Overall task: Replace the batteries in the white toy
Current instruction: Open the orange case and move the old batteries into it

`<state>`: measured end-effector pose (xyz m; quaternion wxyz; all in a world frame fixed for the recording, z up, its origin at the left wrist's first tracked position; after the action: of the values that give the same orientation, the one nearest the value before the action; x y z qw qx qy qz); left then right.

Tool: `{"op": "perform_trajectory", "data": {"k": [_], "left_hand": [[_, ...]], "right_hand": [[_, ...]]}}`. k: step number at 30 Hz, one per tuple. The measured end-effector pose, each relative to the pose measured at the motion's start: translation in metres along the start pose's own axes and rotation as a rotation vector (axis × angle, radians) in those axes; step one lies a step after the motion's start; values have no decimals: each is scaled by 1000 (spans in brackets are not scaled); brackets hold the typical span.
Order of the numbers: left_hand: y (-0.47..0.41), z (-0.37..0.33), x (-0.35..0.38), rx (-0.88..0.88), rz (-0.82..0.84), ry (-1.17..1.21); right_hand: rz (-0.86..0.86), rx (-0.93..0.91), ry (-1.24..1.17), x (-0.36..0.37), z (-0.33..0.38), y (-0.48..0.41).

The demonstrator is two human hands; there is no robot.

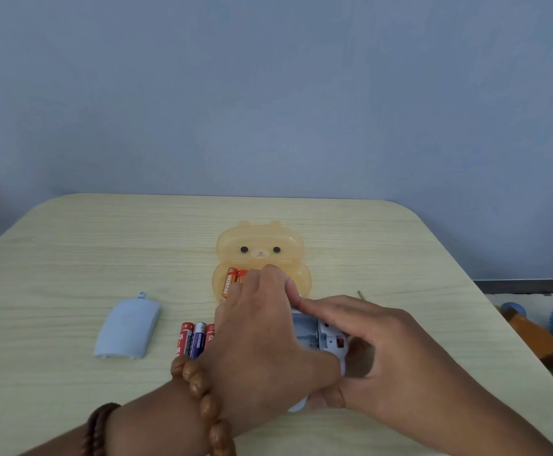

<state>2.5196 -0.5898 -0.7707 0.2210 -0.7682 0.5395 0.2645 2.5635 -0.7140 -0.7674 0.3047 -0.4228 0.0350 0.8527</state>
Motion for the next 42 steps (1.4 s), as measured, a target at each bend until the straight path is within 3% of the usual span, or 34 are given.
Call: {"op": "perform_trajectory", "data": {"k": [6,13,22,29,35,38,42], "left_hand": [[-2,-3,0,-8,-23,-23],[1,-2,-1,-85,65,137],[14,-16,-3,248,39,-37],[17,-9,-6,340,66,-159],[2,-19,-47,327,-98,145],[-23,-7,-65,233,-97,339],[-53,20,-78,128,-79,405]], "right_hand": [[-9,2,1,1,-1,0],[5,18,-13,3,-5,2],[-20,35,-63,1,-13,5],[-40,72,-85,3,-18,7],[-26,85,-102,4,-16,3],[-23,96,-106,3,-15,3],[-26,112,-116,3,-16,3]]}}
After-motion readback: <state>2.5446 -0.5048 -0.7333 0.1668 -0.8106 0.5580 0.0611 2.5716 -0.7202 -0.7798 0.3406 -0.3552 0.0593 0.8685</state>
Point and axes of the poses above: each hand's wrist, its own y-axis away from the middle knuckle, its own x-axis out of the palm, z = x × y, the point moved 8 cm from there along -y, towards the middle knuckle, and after that the axes turned 4 degrees about y, right-handed, at the moved point
